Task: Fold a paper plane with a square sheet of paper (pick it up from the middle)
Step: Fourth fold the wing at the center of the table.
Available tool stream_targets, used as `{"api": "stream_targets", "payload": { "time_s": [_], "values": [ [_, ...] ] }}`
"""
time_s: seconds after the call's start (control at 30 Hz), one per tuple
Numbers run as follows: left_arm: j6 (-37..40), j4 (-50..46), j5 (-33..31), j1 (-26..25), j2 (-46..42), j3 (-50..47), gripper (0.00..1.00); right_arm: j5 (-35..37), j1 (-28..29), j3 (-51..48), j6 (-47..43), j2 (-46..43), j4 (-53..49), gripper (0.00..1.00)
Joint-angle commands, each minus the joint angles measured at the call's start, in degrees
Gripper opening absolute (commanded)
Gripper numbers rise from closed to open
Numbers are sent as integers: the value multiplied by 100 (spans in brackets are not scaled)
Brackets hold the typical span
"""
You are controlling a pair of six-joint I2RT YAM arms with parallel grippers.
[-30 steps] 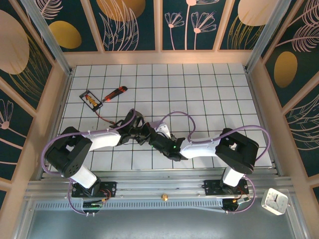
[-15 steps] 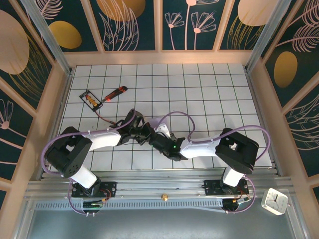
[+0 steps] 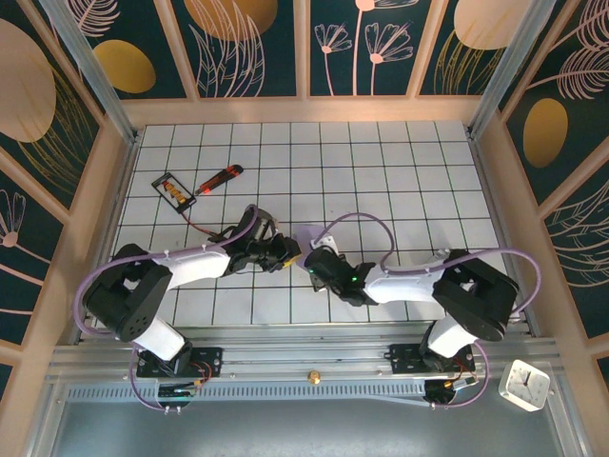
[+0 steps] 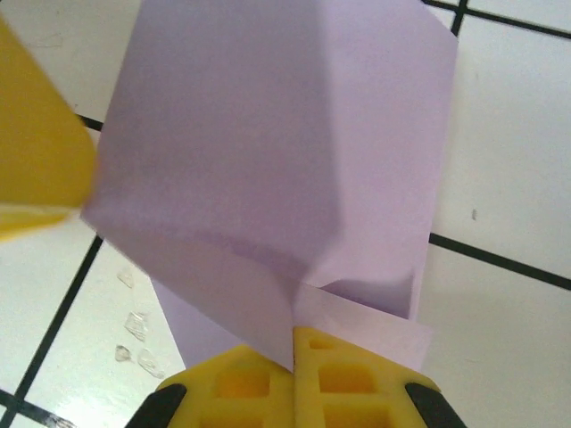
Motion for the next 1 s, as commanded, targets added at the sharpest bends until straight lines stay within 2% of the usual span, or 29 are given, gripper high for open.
{"api": "stream_targets", "payload": {
  "time_s": [0.0, 0.23, 0.47, 0.67, 0.83, 0.97],
  "values": [
    [101, -298, -165, 80, -316, 181, 32, -869, -283, -339, 158, -374, 548, 0],
    [119, -255, -279, 125, -535, 79, 37, -2195, -881, -936, 394, -806, 1299, 0],
    [25, 93, -120, 64, -381, 7, 32, -2600, -1084, -1172, 605, -857, 1604, 0],
    [179, -73, -162, -12, -370, 163, 29, -2299, -1021, -1090, 584, -803, 1344, 0],
    [345, -268, -442, -5, -659, 145, 27, -1500, -658, -719, 351, -632, 766, 0],
    [219, -22, -208, -50, -567, -8, 19, -1096, -446, -525, 342, -356, 573, 0]
  ]
}}
